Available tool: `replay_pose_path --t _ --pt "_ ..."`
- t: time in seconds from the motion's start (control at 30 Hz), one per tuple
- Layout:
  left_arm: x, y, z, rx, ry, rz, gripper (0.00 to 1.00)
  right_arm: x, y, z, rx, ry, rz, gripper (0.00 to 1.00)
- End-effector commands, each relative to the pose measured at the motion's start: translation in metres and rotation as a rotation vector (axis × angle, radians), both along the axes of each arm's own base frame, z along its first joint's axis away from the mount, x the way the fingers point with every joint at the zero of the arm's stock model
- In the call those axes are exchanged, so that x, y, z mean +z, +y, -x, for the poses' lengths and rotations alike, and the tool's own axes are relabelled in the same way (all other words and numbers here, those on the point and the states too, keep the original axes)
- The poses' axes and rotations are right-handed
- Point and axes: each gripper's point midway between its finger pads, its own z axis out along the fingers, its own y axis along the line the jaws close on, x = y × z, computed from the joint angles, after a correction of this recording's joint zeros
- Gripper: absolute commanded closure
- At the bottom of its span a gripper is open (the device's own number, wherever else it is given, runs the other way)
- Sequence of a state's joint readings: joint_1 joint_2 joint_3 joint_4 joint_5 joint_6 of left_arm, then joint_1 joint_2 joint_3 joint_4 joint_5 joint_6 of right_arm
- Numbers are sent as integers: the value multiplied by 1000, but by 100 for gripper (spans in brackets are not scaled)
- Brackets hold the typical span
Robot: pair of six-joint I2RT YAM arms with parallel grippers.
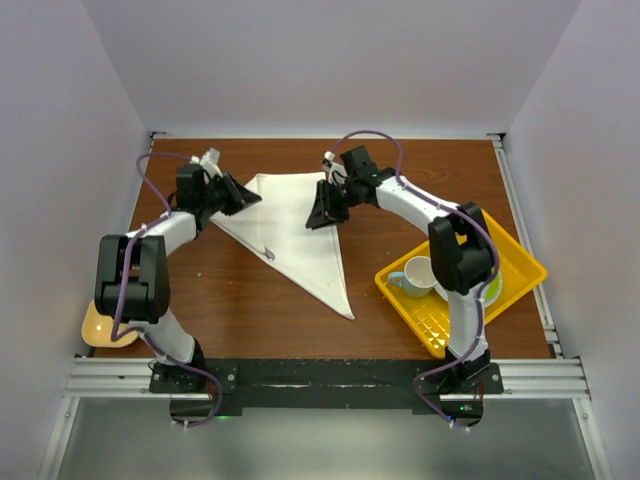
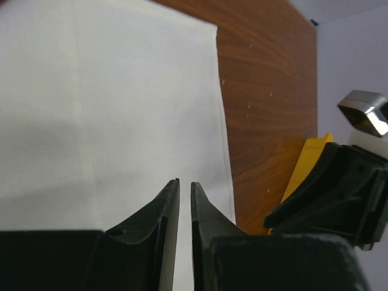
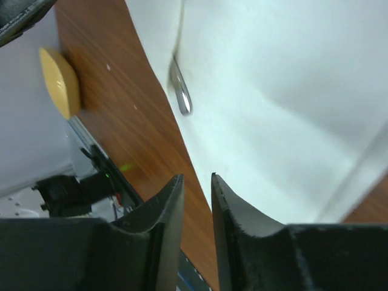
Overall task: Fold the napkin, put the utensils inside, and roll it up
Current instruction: Fold the napkin
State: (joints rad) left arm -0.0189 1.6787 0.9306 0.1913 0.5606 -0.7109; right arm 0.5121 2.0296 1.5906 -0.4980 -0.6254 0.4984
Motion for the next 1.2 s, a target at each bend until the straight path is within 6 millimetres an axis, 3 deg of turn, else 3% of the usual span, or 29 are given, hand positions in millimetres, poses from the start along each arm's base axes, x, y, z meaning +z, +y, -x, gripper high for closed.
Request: replay_pose_path --t 0.0,0.1,0.13,0.17,0.2,0.27,0.3,0.4,0.63,0.87,1.17 --pt "10 19 -49 33 -87 115 86 45 74 -32 -22 -41 -262 75" --pt "-8 25 -73 6 -74 138 93 36 112 -36 -6 -35 -319 84" --pt "-5 29 -82 3 -96 142 94 40 123 -39 2 -57 -354 86" --pt "-17 31 -86 1 -77 148 94 45 137 -36 23 -59 -382 89" --pt "-18 33 -89 -1 -86 149 95 28 146 -34 20 -14 -374 91" --pt "-27 40 -96 6 -85 152 95 36 168 -34 49 -45 -410 94" --pt "-28 40 -98 -4 -94 157 95 19 175 -34 45 -14 -400 95" --pt "-40 38 -105 -16 -86 185 95 13 190 -32 43 19 -437 98" --pt "-46 39 -117 -11 -92 197 94 -18 191 -20 16 91 -427 100" --pt "-70 33 -118 -10 -57 250 94 -58 175 -3 0 163 -379 100" --pt "-86 36 -120 24 -37 227 94 -81 167 11 5 208 -358 100"
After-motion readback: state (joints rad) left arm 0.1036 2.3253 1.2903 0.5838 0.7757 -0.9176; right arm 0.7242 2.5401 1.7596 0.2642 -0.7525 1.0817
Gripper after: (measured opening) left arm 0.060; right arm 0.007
